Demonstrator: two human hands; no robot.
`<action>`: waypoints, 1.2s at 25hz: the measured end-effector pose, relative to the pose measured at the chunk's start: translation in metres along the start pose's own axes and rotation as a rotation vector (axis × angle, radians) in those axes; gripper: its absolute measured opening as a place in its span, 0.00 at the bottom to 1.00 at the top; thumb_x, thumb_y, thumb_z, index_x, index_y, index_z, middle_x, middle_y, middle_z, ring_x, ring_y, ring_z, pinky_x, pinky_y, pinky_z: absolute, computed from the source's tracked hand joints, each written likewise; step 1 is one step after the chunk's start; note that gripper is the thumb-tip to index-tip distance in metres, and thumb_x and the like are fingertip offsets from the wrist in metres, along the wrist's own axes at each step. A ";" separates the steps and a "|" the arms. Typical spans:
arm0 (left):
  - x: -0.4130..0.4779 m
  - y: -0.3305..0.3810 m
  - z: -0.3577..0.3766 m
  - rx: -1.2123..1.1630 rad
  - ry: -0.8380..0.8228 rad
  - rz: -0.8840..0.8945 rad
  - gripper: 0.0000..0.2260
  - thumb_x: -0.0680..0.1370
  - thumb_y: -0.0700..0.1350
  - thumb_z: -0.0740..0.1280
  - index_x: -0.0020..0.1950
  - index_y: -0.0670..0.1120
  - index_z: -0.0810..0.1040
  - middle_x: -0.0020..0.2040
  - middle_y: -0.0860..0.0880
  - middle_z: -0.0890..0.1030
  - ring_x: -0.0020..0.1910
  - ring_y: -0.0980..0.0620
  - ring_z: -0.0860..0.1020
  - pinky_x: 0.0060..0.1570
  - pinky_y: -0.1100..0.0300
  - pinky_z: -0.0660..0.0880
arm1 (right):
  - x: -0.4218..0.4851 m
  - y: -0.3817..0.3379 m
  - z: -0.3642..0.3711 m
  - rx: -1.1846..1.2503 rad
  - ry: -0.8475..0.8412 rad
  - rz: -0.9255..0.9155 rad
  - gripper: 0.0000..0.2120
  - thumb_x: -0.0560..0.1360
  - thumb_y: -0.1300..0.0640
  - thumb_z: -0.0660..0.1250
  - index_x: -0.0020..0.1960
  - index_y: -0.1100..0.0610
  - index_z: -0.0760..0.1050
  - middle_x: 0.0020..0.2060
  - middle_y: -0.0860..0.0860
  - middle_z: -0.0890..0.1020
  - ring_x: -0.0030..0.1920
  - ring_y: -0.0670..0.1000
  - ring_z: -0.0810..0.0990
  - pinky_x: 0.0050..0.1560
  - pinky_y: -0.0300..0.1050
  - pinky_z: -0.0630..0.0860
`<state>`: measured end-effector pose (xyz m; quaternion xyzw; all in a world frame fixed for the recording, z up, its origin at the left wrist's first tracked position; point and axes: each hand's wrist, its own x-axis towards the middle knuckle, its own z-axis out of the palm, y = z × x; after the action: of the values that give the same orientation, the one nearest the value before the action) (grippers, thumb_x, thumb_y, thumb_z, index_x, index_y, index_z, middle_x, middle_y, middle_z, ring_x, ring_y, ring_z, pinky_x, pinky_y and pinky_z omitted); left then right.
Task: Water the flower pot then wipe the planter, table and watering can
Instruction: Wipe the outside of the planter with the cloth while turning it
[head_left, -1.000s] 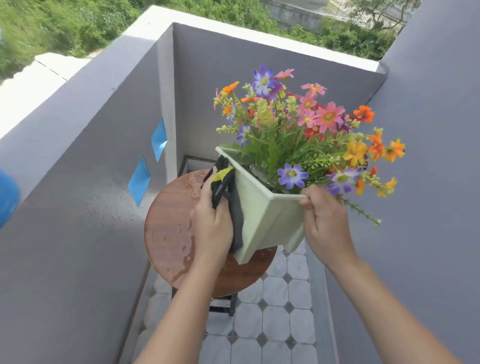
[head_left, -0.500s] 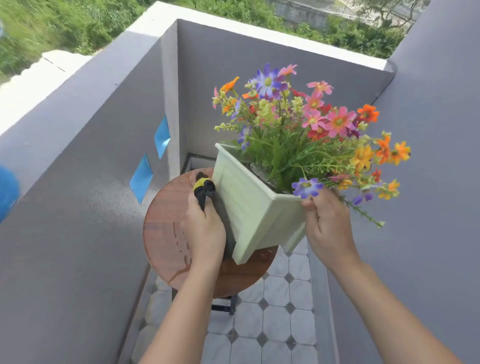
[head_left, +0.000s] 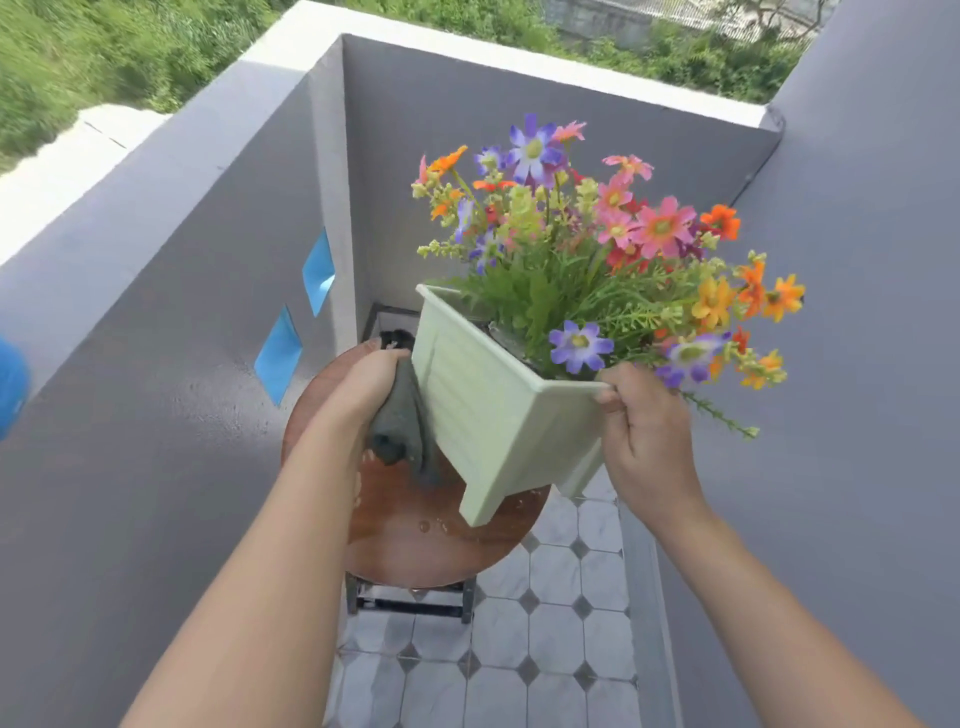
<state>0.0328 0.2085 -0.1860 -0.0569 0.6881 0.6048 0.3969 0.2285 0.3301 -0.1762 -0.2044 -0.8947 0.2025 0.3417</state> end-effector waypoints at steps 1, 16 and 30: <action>-0.001 -0.005 -0.001 -0.019 0.014 -0.004 0.13 0.77 0.41 0.64 0.59 0.38 0.76 0.46 0.43 0.78 0.38 0.48 0.77 0.33 0.60 0.73 | 0.002 0.000 -0.001 0.002 0.003 -0.024 0.07 0.75 0.60 0.53 0.41 0.53 0.67 0.34 0.48 0.70 0.35 0.46 0.64 0.36 0.38 0.56; -0.021 0.009 0.001 0.131 0.196 0.188 0.32 0.73 0.67 0.54 0.69 0.47 0.70 0.64 0.45 0.75 0.62 0.44 0.72 0.62 0.52 0.67 | -0.007 -0.001 0.005 0.040 -0.119 -0.042 0.08 0.71 0.62 0.54 0.42 0.56 0.71 0.34 0.58 0.76 0.38 0.50 0.67 0.37 0.38 0.58; -0.023 0.002 -0.008 0.089 0.299 0.312 0.10 0.61 0.53 0.64 0.28 0.48 0.66 0.29 0.48 0.66 0.32 0.49 0.66 0.34 0.55 0.64 | -0.041 -0.029 0.038 0.518 0.169 0.380 0.20 0.78 0.41 0.53 0.68 0.27 0.52 0.70 0.32 0.59 0.73 0.45 0.58 0.73 0.58 0.58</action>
<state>0.0434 0.1930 -0.1709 -0.0210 0.7658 0.6128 0.1942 0.2237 0.2766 -0.2091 -0.2903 -0.7278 0.4656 0.4114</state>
